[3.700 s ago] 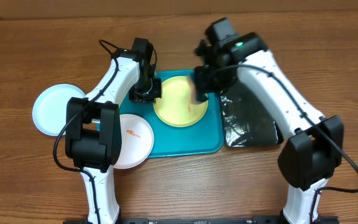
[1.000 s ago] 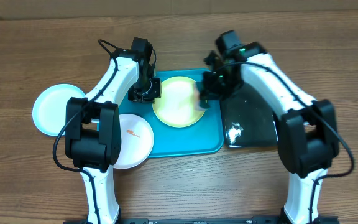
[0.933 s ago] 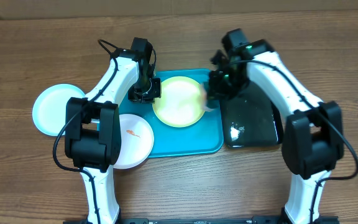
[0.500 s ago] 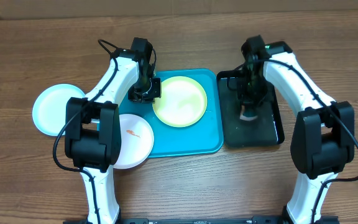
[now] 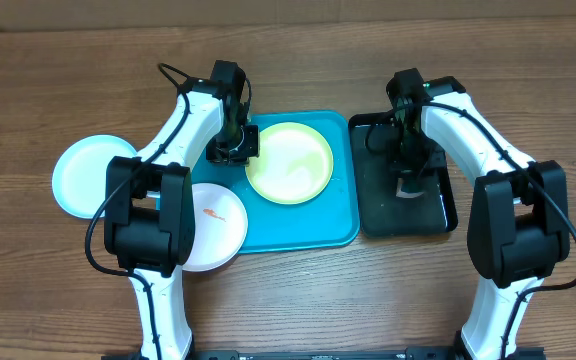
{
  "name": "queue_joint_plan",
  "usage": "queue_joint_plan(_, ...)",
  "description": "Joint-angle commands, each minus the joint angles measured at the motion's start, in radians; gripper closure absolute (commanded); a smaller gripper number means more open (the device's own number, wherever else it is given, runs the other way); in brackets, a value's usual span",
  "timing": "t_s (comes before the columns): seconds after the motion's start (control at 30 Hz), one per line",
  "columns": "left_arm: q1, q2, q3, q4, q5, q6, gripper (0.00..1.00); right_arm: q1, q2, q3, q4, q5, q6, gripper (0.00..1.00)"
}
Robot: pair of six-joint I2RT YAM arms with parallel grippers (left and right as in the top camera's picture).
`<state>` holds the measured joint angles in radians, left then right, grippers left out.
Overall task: Clean dirty plates on tray and stack at the side
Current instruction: 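Return the sponge to the black tray and release it, right gripper, then lift the yellow plate off the teal tray with the left gripper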
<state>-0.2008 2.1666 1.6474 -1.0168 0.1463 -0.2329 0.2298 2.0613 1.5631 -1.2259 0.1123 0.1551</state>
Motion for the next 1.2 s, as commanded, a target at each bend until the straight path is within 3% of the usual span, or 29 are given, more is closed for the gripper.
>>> queue_joint_plan(0.0,-0.003,0.008,-0.002,0.005,0.004,0.001,0.96,0.004,-0.030,0.002,0.002,0.026,-0.007,0.66)
queue_joint_plan(0.23,-0.003,0.008,-0.002,0.009,0.003,0.001,0.95,-0.006,-0.030,0.133,-0.055,0.018,-0.007,0.44)
queue_joint_plan(0.37,-0.003,0.008,-0.002,0.009,0.004,0.001,0.87,-0.059,-0.030,0.221,-0.090,0.018,0.010,0.29)
queue_joint_plan(0.53,-0.003,0.015,-0.003,0.015,0.004,0.000,0.82,-0.177,-0.029,0.228,-0.089,0.018,0.024,0.21)
queue_joint_plan(0.67,-0.006,0.021,-0.003,0.020,0.004,0.000,0.81,-0.283,-0.029,0.228,-0.091,0.014,0.028,0.00)
queue_joint_plan(1.03,-0.042,0.021,-0.048,0.078,0.000,0.000,0.82,-0.415,-0.029,0.228,-0.085,0.014,0.027,0.00)
queue_joint_plan(1.13,-0.044,0.021,-0.061,0.090,0.000,-0.004,0.96,-0.417,-0.029,0.228,-0.085,0.014,0.027,0.00)
queue_joint_plan(1.17,-0.044,0.021,-0.061,0.089,0.000,-0.004,0.96,-0.417,-0.029,0.228,-0.085,0.014,0.027,0.00)
